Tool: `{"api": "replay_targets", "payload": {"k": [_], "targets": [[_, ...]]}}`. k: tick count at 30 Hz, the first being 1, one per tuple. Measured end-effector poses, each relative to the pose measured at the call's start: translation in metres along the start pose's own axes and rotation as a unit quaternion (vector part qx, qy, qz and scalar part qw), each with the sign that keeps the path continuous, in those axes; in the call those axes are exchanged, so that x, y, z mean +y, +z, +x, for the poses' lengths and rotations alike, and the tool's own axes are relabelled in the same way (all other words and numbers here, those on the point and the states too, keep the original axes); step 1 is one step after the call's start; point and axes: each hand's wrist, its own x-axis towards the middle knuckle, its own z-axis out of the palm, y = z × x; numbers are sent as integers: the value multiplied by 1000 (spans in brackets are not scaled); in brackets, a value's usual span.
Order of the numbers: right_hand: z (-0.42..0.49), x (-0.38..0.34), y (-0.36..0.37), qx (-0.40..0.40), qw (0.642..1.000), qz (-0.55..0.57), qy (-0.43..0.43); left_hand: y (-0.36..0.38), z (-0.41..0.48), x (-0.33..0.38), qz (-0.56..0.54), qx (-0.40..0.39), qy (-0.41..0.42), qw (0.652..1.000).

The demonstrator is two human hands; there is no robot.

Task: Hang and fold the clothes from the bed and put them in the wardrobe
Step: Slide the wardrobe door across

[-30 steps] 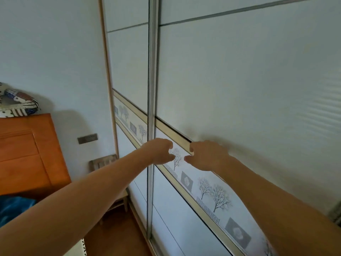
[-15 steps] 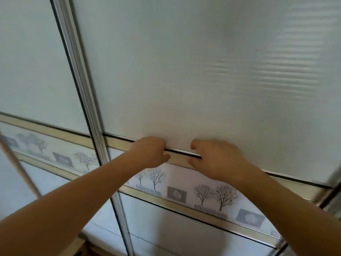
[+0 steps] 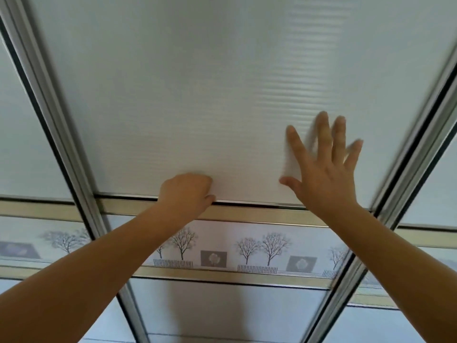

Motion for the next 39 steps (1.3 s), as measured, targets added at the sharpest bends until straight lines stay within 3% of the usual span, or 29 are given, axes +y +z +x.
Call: {"api": "replay_targets", "payload": {"k": [10, 13, 18, 22, 28, 31, 36, 39], "targets": [[10, -29, 11, 4, 1000, 2, -21, 1, -19, -21, 13, 18, -29, 999], [15, -46, 15, 17, 999, 22, -30, -17, -23, -29, -6, 120, -24, 993], [22, -77, 22, 48, 996, 56, -56, -72, -1, -24, -26, 314, 71, 947], [25, -102, 26, 67, 991, 83, -77, -120, 33, -17, -1, 397, 125, 909], [24, -122, 26, 74, 983, 100, -137, -165, 76, -10, 105, 329, 69, 936], [22, -113, 18, 121, 966, 165, -156, -163, 75, -24, 112, 314, 53, 941], [47, -72, 0, 252, 941, 219, -62, -165, 69, -46, 112, 304, 37, 945], [69, -63, -4, 232, 909, 345, 24, -167, 64, -57, 111, 301, 31, 947]]}}
